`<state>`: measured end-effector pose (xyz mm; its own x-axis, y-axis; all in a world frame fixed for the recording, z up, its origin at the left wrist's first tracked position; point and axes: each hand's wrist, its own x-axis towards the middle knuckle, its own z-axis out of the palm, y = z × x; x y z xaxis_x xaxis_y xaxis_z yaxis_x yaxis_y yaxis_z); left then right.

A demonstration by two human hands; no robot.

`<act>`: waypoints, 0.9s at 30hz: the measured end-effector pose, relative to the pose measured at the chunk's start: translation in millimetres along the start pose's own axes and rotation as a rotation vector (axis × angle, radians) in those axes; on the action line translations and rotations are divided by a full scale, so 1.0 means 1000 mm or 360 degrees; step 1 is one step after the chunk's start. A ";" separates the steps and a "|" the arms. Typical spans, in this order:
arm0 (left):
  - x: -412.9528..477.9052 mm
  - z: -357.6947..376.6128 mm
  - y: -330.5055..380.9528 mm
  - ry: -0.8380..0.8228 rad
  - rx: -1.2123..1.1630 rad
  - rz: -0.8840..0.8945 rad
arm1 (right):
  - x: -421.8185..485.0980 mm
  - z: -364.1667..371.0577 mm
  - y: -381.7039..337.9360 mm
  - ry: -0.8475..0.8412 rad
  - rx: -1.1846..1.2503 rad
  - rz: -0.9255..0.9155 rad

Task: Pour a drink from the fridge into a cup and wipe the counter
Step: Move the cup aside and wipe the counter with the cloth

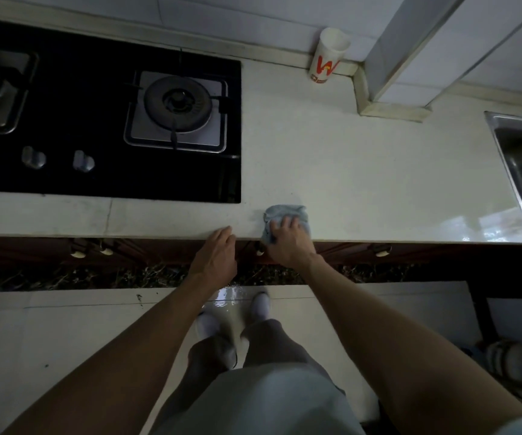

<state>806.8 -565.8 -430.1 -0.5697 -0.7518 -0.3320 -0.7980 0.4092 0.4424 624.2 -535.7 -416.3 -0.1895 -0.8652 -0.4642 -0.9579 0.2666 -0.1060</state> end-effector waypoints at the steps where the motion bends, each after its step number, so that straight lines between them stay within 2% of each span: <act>1: 0.000 0.000 0.000 0.0013 -0.0004 0.0007 | 0.001 0.002 -0.008 -0.0011 -0.0022 -0.0056; 7: -0.001 0.003 0.010 0.0108 0.0033 -0.0018 | 0.002 0.006 -0.021 -0.0130 -0.0082 -0.0322; 17: 0.008 0.009 0.041 0.0046 0.0061 0.0107 | 0.002 0.019 0.025 0.0099 0.0062 -0.0623; 21: 0.022 0.017 0.079 0.0039 0.0085 0.0128 | 0.010 0.013 0.069 0.0169 0.0097 -0.0673; 27: 0.054 0.038 0.157 0.0007 0.0211 0.0246 | 0.003 -0.002 0.185 0.0199 0.0204 -0.0495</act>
<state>643.3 -522.2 -410.4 -0.6868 -0.6769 -0.2649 -0.7201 0.5841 0.3745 446.2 -489.7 -435.0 0.0741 -0.9566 -0.2819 -0.9406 0.0268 -0.3384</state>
